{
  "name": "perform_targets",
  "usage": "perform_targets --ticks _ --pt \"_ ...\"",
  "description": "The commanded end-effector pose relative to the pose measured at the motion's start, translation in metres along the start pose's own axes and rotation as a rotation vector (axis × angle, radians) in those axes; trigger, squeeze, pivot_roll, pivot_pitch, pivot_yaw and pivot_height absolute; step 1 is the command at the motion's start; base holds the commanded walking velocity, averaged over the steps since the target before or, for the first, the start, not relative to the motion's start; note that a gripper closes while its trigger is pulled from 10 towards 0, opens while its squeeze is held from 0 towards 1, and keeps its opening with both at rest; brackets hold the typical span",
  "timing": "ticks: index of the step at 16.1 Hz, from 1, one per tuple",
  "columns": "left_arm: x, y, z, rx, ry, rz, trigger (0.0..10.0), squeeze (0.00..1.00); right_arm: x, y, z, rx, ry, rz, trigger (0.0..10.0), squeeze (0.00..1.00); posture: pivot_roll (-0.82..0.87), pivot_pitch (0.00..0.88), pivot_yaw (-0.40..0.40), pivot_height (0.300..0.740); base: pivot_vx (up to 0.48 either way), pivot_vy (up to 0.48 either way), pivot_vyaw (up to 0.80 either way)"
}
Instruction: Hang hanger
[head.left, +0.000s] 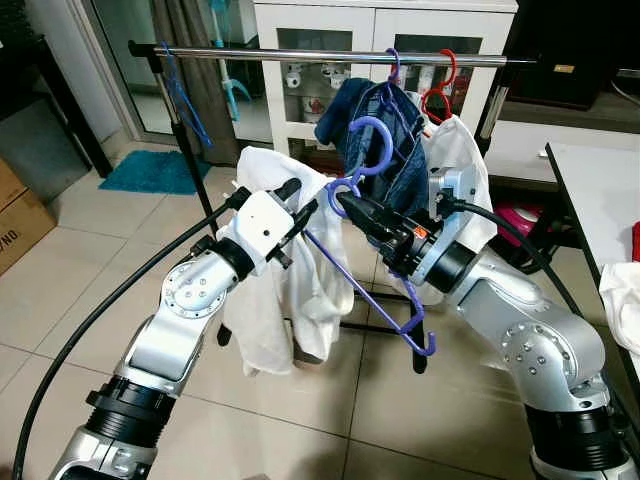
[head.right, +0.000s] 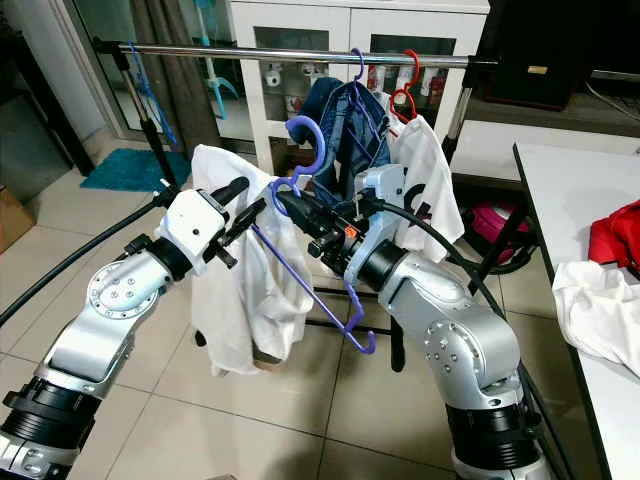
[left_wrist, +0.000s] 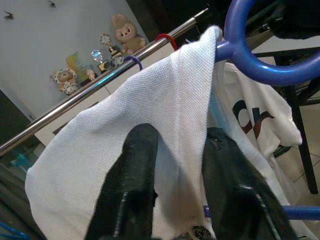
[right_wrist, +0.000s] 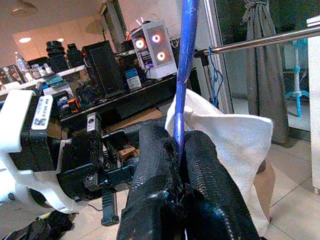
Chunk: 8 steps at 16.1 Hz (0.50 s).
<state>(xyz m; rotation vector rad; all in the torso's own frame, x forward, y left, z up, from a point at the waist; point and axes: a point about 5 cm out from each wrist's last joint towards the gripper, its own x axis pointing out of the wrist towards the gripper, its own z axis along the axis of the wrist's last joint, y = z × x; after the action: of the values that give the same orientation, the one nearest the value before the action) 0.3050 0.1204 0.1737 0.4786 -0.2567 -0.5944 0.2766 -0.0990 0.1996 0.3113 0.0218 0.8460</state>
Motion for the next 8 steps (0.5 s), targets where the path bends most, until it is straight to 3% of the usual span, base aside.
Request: perform_targets --ticks 1,8 --pt "-0.0014 0.0054 -0.002 0.004 0.006 0.018 0.0 0.0 0.0003 0.0038 0.006 -0.01 -0.034 0.016 10.0 0.0 -0.13 0.0 0.068 0.74 0.0 0.0 0.0" --pt "-0.0007 0.0123 -0.0045 0.014 0.007 0.048 0.0 0.0 0.0002 0.0047 0.0037 0.006 -0.031 0.022 10.0 0.0 -0.13 0.0 0.076 0.74 0.0 0.0 0.0"
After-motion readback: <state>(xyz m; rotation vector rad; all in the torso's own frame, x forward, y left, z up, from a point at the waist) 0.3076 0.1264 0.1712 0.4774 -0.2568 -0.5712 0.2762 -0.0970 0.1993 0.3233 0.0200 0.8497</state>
